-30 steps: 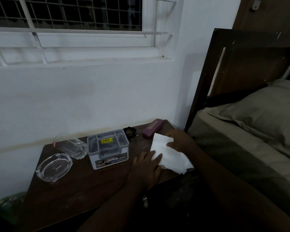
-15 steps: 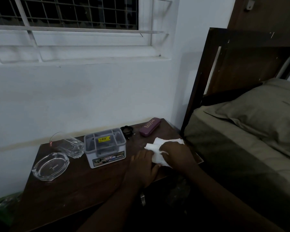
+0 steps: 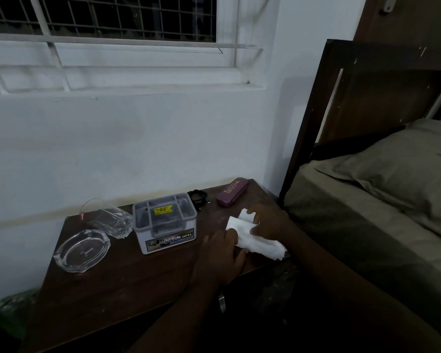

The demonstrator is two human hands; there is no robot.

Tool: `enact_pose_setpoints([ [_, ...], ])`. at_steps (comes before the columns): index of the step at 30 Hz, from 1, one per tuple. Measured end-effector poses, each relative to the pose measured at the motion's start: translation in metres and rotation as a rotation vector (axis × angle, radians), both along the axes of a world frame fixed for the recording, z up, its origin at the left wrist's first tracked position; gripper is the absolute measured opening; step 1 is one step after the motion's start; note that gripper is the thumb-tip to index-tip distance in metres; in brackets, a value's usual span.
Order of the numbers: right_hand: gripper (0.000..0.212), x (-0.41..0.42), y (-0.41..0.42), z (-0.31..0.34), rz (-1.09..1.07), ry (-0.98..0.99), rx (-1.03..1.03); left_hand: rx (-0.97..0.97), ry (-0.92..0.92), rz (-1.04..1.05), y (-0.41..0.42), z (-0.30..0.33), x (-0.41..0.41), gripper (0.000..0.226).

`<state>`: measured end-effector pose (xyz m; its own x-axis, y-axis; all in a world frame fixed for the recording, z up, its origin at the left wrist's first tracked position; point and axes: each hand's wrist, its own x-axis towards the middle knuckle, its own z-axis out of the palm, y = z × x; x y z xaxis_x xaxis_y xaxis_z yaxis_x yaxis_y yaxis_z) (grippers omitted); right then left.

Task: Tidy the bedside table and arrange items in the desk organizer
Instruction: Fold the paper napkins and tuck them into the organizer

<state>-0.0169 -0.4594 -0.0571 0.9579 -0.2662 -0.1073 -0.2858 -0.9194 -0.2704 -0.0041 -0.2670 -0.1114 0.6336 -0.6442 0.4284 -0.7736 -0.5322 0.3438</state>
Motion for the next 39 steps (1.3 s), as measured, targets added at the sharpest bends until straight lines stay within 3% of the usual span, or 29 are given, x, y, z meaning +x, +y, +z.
enact_pose_setpoints([
  [2, 0.045, 0.006, 0.002, 0.012, 0.074, 0.042, -0.002, -0.026, 0.000, -0.002, 0.000, 0.001, -0.001, 0.025],
  [5, 0.025, 0.009, 0.002, 0.032, 0.047, 0.092, 0.192, -0.114, -0.019, -0.026, 0.003, 0.006, -0.004, 0.022],
  [9, 0.010, 0.005, 0.005, 0.066, -0.053, -0.065, 0.416, -0.389, 0.071, -0.012, 0.013, 0.021, -0.008, 0.018],
  [14, 0.035, 0.008, 0.042, 0.095, -0.105, -0.453, 0.818, -0.566, 0.114, -0.040, 0.029, 0.066, -0.003, 0.010],
  [17, 0.027, 0.019, 0.072, 0.098, -0.021, -0.603, 0.686, -0.654, 0.036, 0.052, 0.045, 0.097, 0.014, 0.011],
  [20, 0.022, 0.034, 0.098, 0.096, 0.010, -0.634, 0.525, -0.764, 0.019, 0.237, 0.066, 0.119, 0.032, 0.022],
  [23, 0.033, 0.047, 0.117, 0.088, 0.027, -0.596, 0.476, -0.678, 0.034, 0.292, 0.081, 0.126, 0.054, 0.026],
  [27, 0.055, 0.057, 0.132, 0.075, 0.091, -0.587, 0.323, -0.322, 0.333, 0.251, 0.085, 0.116, 0.076, 0.031],
  [32, 0.060, 0.063, 0.142, 0.063, 0.112, -0.649, 0.178, -0.004, 0.366, 0.163, 0.080, 0.105, 0.082, 0.036],
  [35, 0.051, 0.064, 0.154, 0.052, 0.127, -0.638, 0.228, 0.078, 0.250, 0.206, 0.076, 0.103, 0.081, 0.025],
  [39, 0.023, 0.061, 0.165, 0.037, 0.084, -0.633, 0.084, 0.199, 0.161, 0.245, 0.075, 0.105, 0.078, 0.022],
])
